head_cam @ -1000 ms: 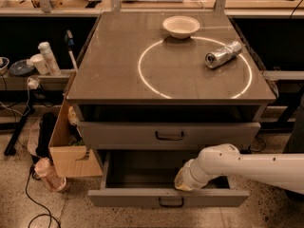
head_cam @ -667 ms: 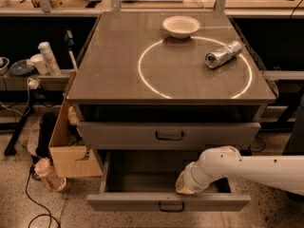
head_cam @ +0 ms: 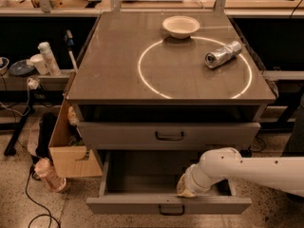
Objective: Open middle drawer
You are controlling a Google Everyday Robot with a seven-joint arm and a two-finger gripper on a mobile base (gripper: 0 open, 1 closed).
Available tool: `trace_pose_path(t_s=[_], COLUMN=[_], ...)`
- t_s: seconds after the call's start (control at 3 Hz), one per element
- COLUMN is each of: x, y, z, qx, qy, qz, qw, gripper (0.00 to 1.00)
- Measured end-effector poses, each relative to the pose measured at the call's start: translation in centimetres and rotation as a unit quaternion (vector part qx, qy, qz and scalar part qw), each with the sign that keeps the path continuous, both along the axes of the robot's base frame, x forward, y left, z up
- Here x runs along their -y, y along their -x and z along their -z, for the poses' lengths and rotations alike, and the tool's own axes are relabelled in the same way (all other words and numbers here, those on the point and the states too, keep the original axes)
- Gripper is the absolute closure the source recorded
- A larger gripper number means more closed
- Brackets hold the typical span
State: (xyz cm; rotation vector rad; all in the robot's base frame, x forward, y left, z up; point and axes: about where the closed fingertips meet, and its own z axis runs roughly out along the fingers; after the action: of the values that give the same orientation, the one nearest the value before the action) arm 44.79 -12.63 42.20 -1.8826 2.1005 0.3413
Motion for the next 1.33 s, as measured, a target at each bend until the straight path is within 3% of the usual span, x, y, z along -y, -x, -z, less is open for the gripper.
trace_pose_path(t_s=[1.0, 1.33], x=[1.6, 1.6], y=[4.9, 4.9], z=[-1.2, -1.2], qx=[-0.021, -0.021], qy=[0.01, 0.01], qz=[0.026, 0.026], qw=[0.9994, 0.9994], gripper=[0.98, 0.76])
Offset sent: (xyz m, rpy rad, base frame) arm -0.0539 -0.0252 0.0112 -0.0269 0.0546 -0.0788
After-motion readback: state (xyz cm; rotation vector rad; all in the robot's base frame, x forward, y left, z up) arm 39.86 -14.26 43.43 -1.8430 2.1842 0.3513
